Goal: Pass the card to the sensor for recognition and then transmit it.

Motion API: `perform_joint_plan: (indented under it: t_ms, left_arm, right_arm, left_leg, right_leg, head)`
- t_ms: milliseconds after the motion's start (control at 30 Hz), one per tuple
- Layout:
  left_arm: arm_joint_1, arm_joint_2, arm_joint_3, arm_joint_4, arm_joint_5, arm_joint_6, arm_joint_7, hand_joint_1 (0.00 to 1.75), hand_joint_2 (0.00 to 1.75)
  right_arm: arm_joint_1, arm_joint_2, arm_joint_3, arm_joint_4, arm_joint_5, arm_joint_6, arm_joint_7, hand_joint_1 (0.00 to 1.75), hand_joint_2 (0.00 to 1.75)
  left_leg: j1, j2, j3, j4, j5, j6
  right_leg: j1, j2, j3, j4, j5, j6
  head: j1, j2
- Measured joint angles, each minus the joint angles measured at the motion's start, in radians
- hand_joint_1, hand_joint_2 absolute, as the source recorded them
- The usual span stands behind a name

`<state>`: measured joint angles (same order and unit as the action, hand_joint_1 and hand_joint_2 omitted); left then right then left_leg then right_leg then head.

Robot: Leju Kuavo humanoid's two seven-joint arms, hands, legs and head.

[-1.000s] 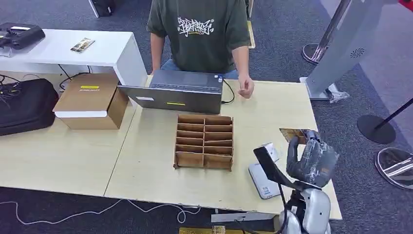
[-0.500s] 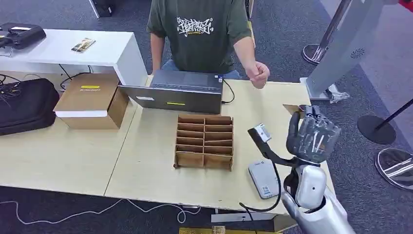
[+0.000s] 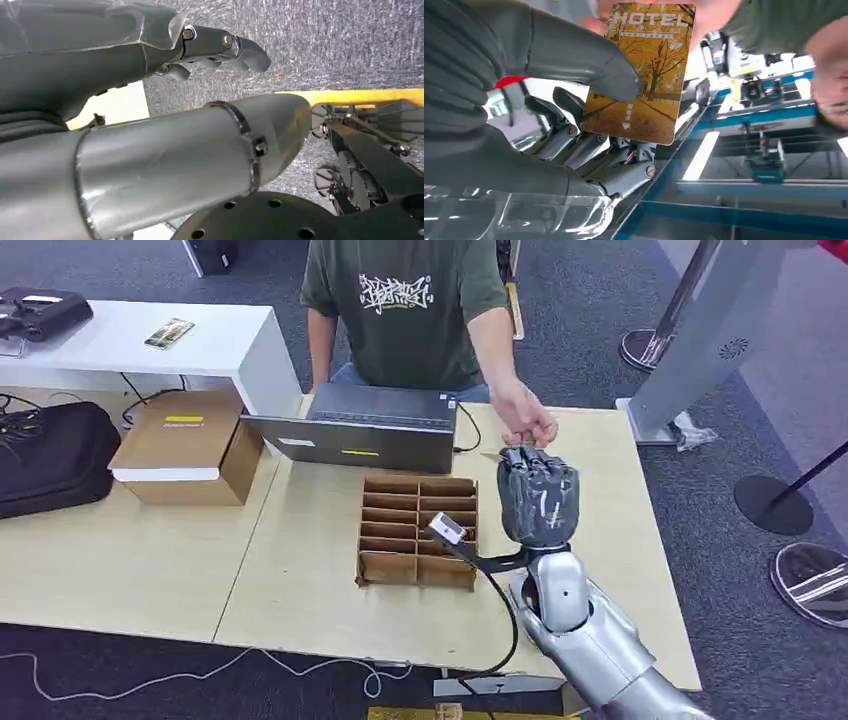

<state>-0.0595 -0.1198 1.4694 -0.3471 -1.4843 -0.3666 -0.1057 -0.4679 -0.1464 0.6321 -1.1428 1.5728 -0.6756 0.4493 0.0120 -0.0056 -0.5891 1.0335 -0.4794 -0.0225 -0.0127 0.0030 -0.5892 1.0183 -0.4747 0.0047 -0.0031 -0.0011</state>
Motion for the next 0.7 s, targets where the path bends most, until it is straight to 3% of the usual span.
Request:
perform_joint_plan:
  t_ms: [233,700]
  left_arm:
    - [-0.002,0.008,-0.013,0.005,-0.016,0.002,0.01,0.0,0.0]
    - [-0.011,0.023,-0.05,0.026,-0.036,0.015,0.016,0.0,0.0]
  right_arm:
    - [-0.108,0.112,-0.039,0.153,0.0,-0.001,-0.065,1.75,1.75]
    - [-0.265,0.195,-0.072,0.329,0.0,-0.001,-0.075,1.75,1.75]
  left_leg:
    - [0.0,0.0,0.0,0.0,0.0,0.0]
    - [0.0,0.0,0.0,0.0,0.0,0.0]
  right_leg:
    - [0.0,0.0,0.0,0.0,0.0,0.0]
    - [0.0,0.0,0.0,0.0,0.0,0.0]
  head:
    - [-0.001,0.0]
    - [-0.001,0.0]
